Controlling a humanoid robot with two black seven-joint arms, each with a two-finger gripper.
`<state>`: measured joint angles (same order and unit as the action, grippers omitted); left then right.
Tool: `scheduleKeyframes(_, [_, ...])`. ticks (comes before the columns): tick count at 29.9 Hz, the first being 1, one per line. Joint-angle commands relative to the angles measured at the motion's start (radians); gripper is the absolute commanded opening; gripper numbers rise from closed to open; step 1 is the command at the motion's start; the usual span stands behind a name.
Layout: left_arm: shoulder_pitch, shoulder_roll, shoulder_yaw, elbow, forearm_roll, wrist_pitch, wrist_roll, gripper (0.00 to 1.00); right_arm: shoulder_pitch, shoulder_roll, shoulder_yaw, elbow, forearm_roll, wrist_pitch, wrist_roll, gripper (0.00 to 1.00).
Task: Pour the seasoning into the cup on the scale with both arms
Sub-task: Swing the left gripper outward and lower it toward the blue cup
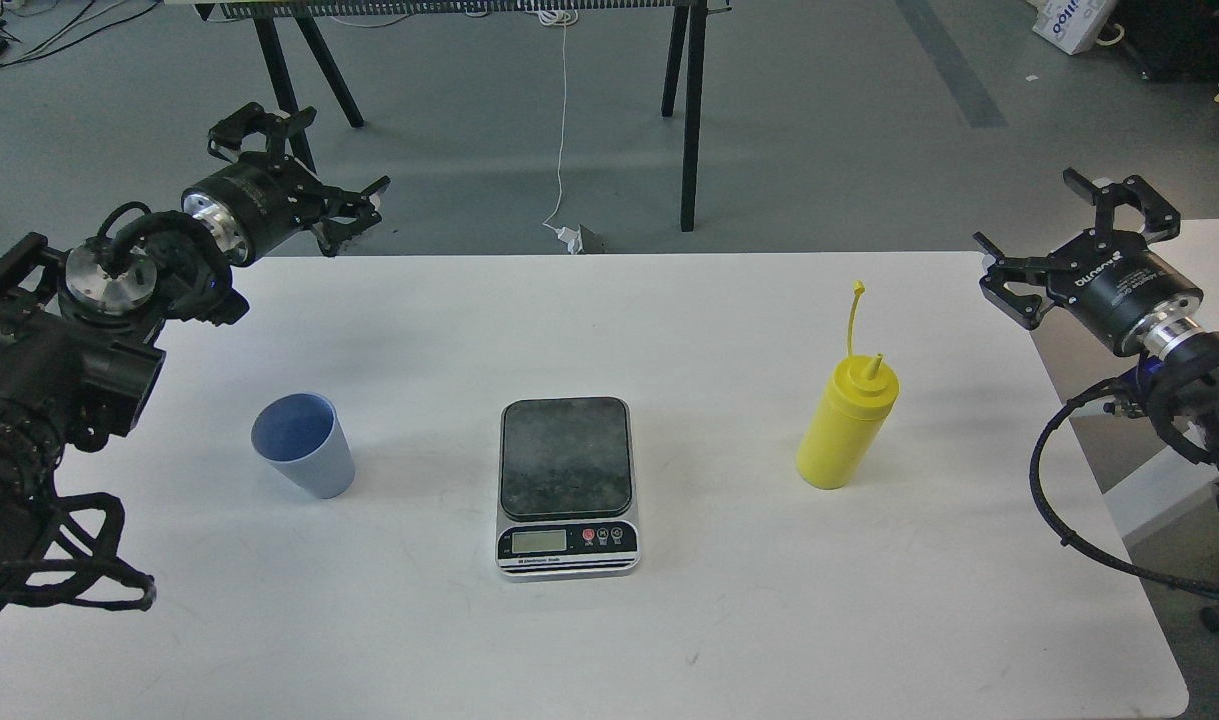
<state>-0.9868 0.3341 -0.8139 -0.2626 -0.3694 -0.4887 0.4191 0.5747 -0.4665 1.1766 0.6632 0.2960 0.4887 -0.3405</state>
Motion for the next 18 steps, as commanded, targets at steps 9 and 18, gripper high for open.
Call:
scheduleKeyframes(9, [-0.187, 0.259, 0.205, -0.041, 0.711, 0.000, 0.003, 0.99, -0.033, 0.005, -0.002, -0.004, 0.000, 0.000, 0.001, 0.99])
scheduleKeyframes(18, [-0.216, 0.479, 0.242, -0.537, 1.251, 0.000, 0.006, 0.99, -0.045, 0.005, 0.000, -0.008, 0.000, 0.000, 0.000, 0.99])
